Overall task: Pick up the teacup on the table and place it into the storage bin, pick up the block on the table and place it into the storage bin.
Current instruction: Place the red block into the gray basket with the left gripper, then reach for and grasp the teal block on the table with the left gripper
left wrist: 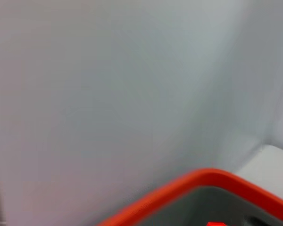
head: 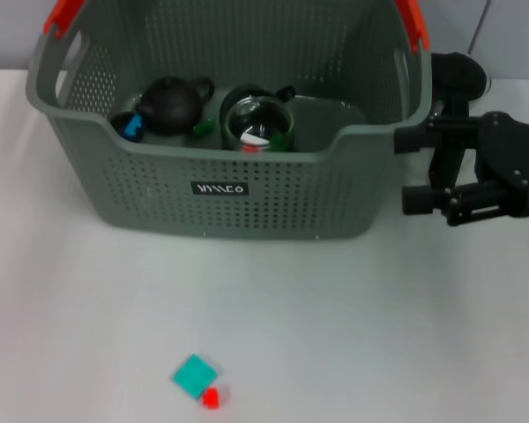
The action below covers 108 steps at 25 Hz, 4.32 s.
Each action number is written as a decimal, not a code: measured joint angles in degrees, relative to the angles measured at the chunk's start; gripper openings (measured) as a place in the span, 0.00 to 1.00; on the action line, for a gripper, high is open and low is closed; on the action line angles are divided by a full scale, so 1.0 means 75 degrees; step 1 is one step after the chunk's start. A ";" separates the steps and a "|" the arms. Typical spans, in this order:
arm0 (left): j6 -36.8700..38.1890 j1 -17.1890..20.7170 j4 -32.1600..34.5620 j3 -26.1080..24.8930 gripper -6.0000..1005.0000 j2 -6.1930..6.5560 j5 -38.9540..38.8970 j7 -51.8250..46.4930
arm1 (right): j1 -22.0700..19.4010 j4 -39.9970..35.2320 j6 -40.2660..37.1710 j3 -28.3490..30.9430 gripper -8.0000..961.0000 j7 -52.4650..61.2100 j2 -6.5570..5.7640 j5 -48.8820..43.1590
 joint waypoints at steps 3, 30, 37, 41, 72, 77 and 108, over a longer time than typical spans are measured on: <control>-0.0851 -0.0041 0.0251 0.0386 0.35 -0.0043 0.0100 -0.0180 | -0.0001 -0.0022 -0.0021 0.0000 0.98 0.0066 -0.0037 -0.0002; 0.1925 0.1225 -0.4038 0.0729 0.87 -0.0614 0.0009 -0.1504 | 0.0000 -0.0031 -0.0109 0.0084 0.98 0.0050 -0.0073 0.0049; 0.4643 0.2194 -0.6449 0.0890 0.96 -0.1152 -0.0589 -0.1338 | -0.0002 0.0014 -0.0111 0.0257 0.98 0.0005 -0.0066 0.0057; 0.5059 0.2899 -0.7048 0.1464 0.96 -0.1489 -0.0522 -0.1310 | -0.0001 0.0017 -0.0110 0.0282 0.98 0.0004 -0.0042 0.0057; 0.4064 0.3745 -0.5702 0.4334 0.96 -0.1873 0.2652 0.4086 | 0.0091 0.0581 0.0499 0.0422 0.98 0.0391 0.0181 0.0055; 0.3986 0.3701 -0.5407 0.5234 0.96 -0.1844 0.3261 0.4241 | 0.0021 0.0767 0.0539 0.0713 0.98 0.0346 0.0193 0.0065; 0.2983 0.3245 -0.3887 0.7761 0.93 -0.1953 0.3005 0.4636 | -0.0231 0.0861 0.0685 0.0855 0.98 0.0229 0.0243 0.0310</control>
